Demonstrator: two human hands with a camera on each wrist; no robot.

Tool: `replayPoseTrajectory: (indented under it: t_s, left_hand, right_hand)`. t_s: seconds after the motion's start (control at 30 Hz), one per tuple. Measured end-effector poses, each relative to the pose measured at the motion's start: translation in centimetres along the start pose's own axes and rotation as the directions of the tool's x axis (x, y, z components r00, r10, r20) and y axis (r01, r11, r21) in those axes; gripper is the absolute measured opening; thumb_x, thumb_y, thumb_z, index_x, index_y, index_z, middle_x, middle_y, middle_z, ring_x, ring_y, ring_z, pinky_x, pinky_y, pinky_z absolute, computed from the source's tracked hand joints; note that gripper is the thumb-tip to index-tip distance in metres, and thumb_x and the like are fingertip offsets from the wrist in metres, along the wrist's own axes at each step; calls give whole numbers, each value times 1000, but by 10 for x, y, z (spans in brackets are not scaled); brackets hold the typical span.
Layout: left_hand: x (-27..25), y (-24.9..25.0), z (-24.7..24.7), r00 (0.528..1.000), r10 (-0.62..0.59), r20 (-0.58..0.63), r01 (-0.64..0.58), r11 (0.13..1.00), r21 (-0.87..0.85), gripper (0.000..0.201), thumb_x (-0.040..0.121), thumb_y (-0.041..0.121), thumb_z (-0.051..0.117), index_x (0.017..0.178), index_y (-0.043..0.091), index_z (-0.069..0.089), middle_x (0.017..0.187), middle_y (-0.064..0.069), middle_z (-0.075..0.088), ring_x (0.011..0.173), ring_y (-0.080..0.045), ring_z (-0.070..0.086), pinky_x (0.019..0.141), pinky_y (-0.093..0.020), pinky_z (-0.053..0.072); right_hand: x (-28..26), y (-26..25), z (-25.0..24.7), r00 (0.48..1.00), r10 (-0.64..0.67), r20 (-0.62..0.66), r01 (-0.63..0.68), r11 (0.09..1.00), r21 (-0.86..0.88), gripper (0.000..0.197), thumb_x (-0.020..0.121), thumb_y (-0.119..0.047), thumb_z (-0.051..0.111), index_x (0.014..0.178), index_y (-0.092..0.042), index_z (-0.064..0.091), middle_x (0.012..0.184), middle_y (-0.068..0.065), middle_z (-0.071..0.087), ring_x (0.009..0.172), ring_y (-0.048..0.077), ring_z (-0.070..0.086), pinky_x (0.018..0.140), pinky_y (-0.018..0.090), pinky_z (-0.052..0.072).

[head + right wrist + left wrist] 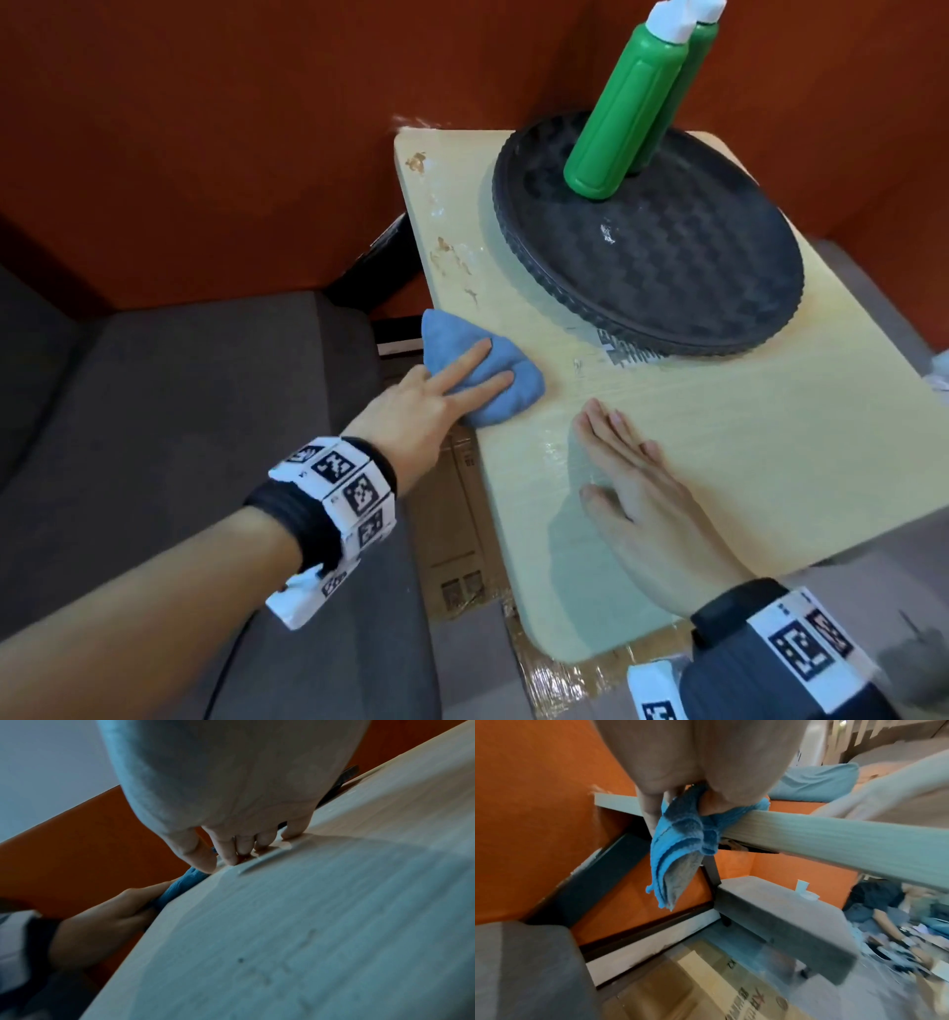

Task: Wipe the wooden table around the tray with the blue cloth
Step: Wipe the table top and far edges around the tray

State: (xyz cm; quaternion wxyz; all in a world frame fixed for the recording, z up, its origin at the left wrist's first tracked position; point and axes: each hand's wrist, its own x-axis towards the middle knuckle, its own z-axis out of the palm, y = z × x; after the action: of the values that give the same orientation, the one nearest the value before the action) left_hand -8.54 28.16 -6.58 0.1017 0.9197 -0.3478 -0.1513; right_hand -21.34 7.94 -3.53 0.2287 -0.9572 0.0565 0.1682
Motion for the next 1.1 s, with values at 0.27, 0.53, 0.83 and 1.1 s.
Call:
replayPoseTrajectory:
  t_s: [0.27,0.53,0.83,1.1]
  left_hand:
    - [-8,7,10,1000,-5,-28,4,1000,-27,94,83,-12,40,147,47,5,157,15,-16,95,-19,41,82,-29,45]
    - [3,-8,2,1000,23,-8,-23,999,40,95,84,-8,40,141,56,0,157,19,-12,91,-16,37,83,-31,47]
    - [41,-33,-10,997,-2,-73,1,1000,-12,88,86,-7,47,146,46,12,159,14,-5,87,-12,32,78,-22,37]
    - [49,-52,-17,997,69,-32,-70,997,-35,83,90,-3,43,144,51,11,158,18,-4,84,-12,30,85,-32,47]
  right_hand:
    - [-1,0,1,999,-11,-49,11,1000,-4,63,98,-23,40,153,-30,9,158,-20,-7,142,-7,-11,121,30,0]
    - [27,-18,-20,976,-88,-199,58,987,-152,58,96,-22,39,151,-19,20,161,-6,5,147,9,5,118,24,7]
    - [54,-13,-6,997,-82,-12,79,986,-144,62,101,-35,33,153,-24,-1,160,-6,-15,145,8,-18,118,28,-7]
    - [59,-22,-40,976,15,219,-11,1000,-20,62,101,-38,36,153,-27,6,158,-14,-13,144,1,-14,118,25,-2]
